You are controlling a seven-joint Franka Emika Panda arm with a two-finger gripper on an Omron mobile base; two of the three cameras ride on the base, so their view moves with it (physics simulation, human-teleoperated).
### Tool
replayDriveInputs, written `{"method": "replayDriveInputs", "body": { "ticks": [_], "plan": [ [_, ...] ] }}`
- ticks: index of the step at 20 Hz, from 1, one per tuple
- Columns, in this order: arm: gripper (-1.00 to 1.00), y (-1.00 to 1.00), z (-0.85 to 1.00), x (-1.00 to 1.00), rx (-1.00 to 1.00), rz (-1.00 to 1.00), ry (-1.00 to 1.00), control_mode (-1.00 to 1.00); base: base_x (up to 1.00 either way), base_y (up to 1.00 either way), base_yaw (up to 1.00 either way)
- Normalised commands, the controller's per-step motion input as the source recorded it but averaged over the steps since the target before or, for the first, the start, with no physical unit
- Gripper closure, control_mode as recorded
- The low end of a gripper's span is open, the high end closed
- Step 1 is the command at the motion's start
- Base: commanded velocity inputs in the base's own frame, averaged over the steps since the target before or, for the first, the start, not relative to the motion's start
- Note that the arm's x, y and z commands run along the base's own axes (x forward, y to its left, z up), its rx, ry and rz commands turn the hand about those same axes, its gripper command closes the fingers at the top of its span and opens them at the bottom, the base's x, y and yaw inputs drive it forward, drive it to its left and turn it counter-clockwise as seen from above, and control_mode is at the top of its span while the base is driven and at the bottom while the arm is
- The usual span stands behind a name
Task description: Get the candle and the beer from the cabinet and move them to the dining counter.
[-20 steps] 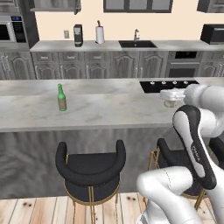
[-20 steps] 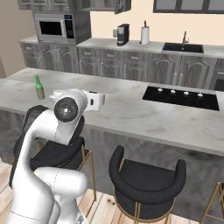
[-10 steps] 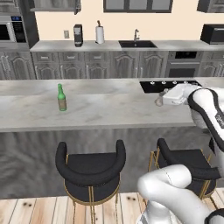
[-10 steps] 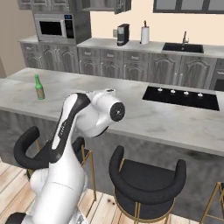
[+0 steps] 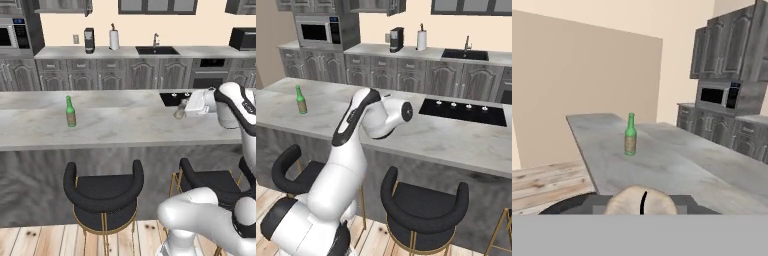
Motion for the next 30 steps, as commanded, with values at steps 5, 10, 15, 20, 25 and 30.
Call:
{"method": "replayDriveInputs", "body": {
  "ticks": [5,10,15,20,25,30],
  "plan": [
    [1.00,0.01,-0.13,0.44,-0.12,0.00,0.05,-1.00,0.00,0.00,0.00],
    [1.00,0.02,-0.29,0.43,-0.09,0.05,0.06,-1.00,0.00,0.00,0.00],
    [1.00,0.05,-0.37,0.32,-0.03,0.05,0.01,-1.00,0.00,0.00,0.00],
    [1.00,0.01,-0.24,0.13,-0.05,0.00,0.00,-1.00,0.00,0.00,0.00],
    [1.00,0.08,-0.29,0.25,-0.06,0.00,0.03,-1.00,0.00,0.00,0.00],
    [1.00,0.08,-0.32,0.25,-0.04,0.00,0.05,-1.00,0.00,0.00,0.00]
  ]
}}
